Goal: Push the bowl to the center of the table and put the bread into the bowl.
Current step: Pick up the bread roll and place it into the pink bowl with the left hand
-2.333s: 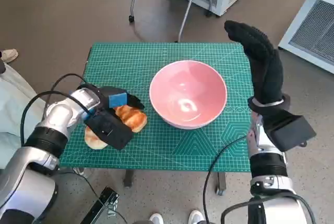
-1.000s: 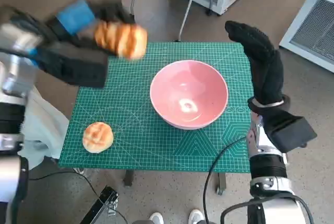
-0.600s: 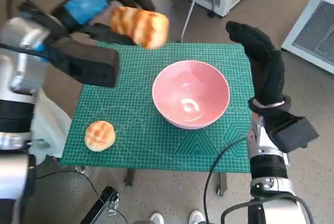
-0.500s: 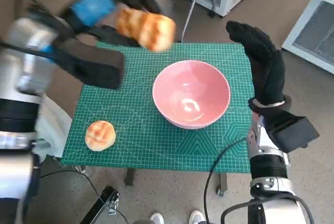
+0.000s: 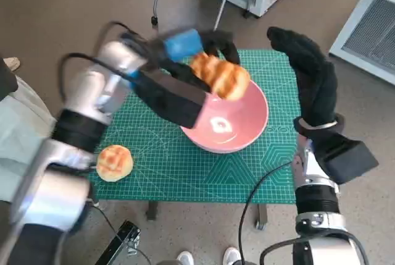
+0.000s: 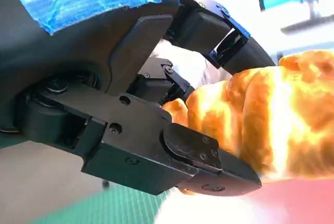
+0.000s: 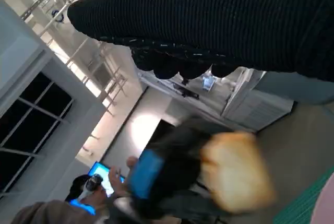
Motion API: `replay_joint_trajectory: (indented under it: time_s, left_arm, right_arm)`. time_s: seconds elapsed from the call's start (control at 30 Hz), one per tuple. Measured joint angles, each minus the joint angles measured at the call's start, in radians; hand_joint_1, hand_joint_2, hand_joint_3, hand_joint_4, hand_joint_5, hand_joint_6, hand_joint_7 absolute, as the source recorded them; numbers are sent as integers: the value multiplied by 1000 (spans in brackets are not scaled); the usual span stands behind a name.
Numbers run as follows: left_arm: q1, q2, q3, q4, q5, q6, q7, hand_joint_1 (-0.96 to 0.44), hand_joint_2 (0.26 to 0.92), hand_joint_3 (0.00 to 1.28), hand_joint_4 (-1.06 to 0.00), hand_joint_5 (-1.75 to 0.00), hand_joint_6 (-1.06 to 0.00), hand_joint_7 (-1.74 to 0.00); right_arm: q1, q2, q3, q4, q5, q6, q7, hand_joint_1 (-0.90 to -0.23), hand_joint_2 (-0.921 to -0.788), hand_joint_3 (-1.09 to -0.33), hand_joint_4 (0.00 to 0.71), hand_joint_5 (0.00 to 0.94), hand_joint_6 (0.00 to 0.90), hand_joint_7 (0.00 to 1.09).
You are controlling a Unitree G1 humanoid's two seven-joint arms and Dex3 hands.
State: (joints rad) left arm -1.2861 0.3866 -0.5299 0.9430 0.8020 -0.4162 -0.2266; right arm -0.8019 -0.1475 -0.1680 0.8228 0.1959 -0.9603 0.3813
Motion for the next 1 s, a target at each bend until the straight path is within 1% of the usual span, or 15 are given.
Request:
replay_joint_trajectory:
  time_s: [0.1, 0.23, 0.33, 0.43, 0.47, 0.5, 0.53, 0.57, 0.6, 0.63, 0.67, 0.7, 0.8, 0.9, 1.0]
  left_arm:
    - [0, -28, -30, 40, 22, 1, 7, 0, 921, 156, -475, -1259, -644, -1275]
    - [0, -60, -64, 89, 45, 5, 28, 0, 921, 157, -512, -1236, -602, -1305]
    - [1, -74, -88, 113, 66, 8, 71, 0, 921, 194, -461, -1318, -567, -1309]
    - [2, -87, -118, 137, 95, 18, 128, 0, 921, 248, -382, -1393, -525, -1351]
    - [3, -89, -130, 141, 105, 25, 146, -68, 921, 267, -336, -1253, -494, -1391]
    - [5, -92, -139, 145, 115, 34, 160, -166, 921, 300, -331, -932, -444, -1452]
    - [9, -94, -152, 146, 129, 45, 173, -124, 908, 274, -322, -656, -387, -1136]
    - [12, -95, -161, 148, 139, 56, 179, -98, 913, 231, -337, -440, -402, -833]
    - [16, -96, -168, 150, 145, 65, 181, -87, 914, 215, -331, -353, -400, -711]
    - [21, -96, -174, 150, 147, 73, 178, -70, 917, 190, -322, -227, -406, -518]
    - [26, -96, -178, 150, 147, 77, 173, -59, 918, 171, -282, -145, -389, -382]
    - [31, -96, -176, 149, 142, 79, 156, -58, 917, 156, -245, -93, -370, -289]
    - [45, -92, -154, 137, 103, 84, 79, -79, 917, 117, -168, -30, -329, -156]
    - [65, -80, -111, 92, 46, 105, -2, -111, 915, 92, -106, -10, -296, -98]
    - [88, -64, -71, 14, 4, 143, -63, -128, 910, 73, -78, -3, -281, -73]
  right_arm:
    - [1, -3, -1, -1, 0, 0, 0, -526, -921, -704, 437, 16, 52, 851]
    - [4, -4, -4, -3, 3, 0, 0, -527, -921, -704, 437, 17, 48, 852]
    - [7, -4, -5, -5, 7, 0, 0, -527, -921, -704, 437, 17, 45, 852]
    - [10, -4, -6, -8, 8, 0, 0, -528, -921, -704, 437, 16, 45, 853]
    - [11, -4, -6, -9, 9, 0, 0, -528, -921, -703, 437, 17, 45, 853]
    - [12, -4, -6, -11, 9, 0, 0, -528, -921, -703, 437, 17, 45, 853]
    - [13, -4, -7, -11, 9, 0, 0, -528, -921, -702, 438, 17, 45, 852]
    - [13, -4, -7, -12, 9, 0, 0, -528, -921, -701, 438, 17, 45, 852]
    - [13, -4, -7, -12, 10, 0, 0, -528, -921, -701, 438, 17, 46, 852]
    - [14, -4, -8, -13, 11, 1, 0, -528, -921, -700, 439, 17, 46, 852]
    - [14, -4, -9, -13, 14, 2, 0, -528, -921, -698, 439, 18, 48, 852]
    - [15, -4, -10, -13, 16, 3, 0, -528, -921, -697, 439, 18, 49, 851]
    - [17, -5, -11, -17, 19, 9, 0, -529, -921, -694, 439, 18, 51, 850]
    - [18, -5, -11, -22, 19, 14, -1, -534, -921, -689, 440, 18, 53, 848]
    - [18, -5, -10, -26, 18, 18, -2, -535, -921, -687, 440, 18, 54, 847]
